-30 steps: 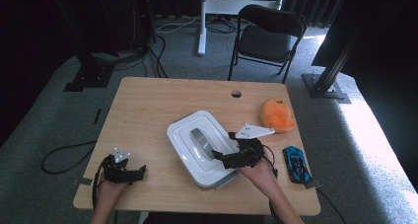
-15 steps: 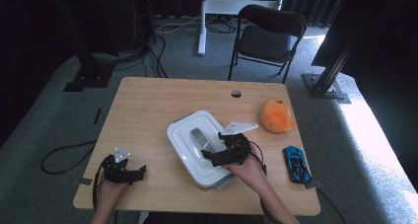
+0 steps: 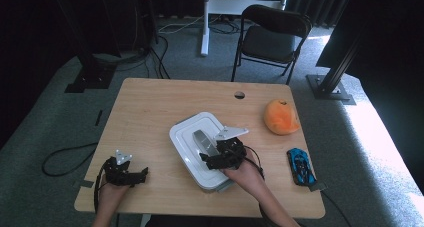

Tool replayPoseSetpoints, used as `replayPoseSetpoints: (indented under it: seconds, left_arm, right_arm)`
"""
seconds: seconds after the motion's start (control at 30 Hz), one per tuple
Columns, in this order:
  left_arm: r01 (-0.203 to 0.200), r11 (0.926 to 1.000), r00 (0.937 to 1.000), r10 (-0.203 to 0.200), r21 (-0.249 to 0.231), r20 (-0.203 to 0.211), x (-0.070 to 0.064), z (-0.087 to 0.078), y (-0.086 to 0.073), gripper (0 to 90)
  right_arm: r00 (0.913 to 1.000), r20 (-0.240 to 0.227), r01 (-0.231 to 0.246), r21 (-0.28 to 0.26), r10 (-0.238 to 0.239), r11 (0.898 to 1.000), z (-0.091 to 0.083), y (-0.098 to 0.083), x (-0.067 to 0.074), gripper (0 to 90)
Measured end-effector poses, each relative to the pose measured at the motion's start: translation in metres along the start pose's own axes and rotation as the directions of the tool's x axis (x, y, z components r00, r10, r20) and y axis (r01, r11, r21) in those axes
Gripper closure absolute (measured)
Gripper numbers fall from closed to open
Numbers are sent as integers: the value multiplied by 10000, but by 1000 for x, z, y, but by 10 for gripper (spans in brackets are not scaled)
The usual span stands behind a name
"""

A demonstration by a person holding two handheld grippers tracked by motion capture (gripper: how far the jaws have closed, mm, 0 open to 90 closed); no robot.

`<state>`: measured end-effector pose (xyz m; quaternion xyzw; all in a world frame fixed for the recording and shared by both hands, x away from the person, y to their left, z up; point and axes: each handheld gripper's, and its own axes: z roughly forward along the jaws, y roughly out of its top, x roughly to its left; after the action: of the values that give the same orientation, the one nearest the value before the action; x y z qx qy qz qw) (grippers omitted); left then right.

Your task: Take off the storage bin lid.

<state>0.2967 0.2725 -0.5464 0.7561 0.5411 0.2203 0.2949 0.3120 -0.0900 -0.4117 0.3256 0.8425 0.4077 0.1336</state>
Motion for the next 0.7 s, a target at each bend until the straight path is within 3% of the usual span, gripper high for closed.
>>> replayPoseSetpoints:
  seconds: [0.17,0.23,0.27,0.37,0.43,0.6,0.7]
  left_arm:
    - [0,10000,10000,0,2,-5,0,0,0,9]
    - [1,10000,10000,-1,1,-2,0,0,0,9]
    - [5,10000,10000,-5,3,-3,0,0,0,9]
    - [-6,10000,10000,6,18,0,0,0,0,9]
    - [0,10000,10000,0,5,1,0,0,0,9]
    - [-3,10000,10000,3,0,-5,0,0,0,9]
    - [0,10000,10000,0,-2,-5,0,0,0,9]
  right_arm:
    - [9986,452,-280,-171,287,9995,1,1,4,301]
    - [9974,679,-229,-237,245,9995,2,-1,8,347]
    - [9954,951,-58,-229,80,9997,2,-3,11,413]
    - [9927,1188,208,-173,-186,9996,2,-7,14,439]
    - [9933,1159,70,-262,-39,9996,0,-10,15,507]
    - [9916,1214,-365,-699,449,9969,-3,-20,16,552]
    - [9876,1479,-392,-882,520,9953,-3,-25,18,576]
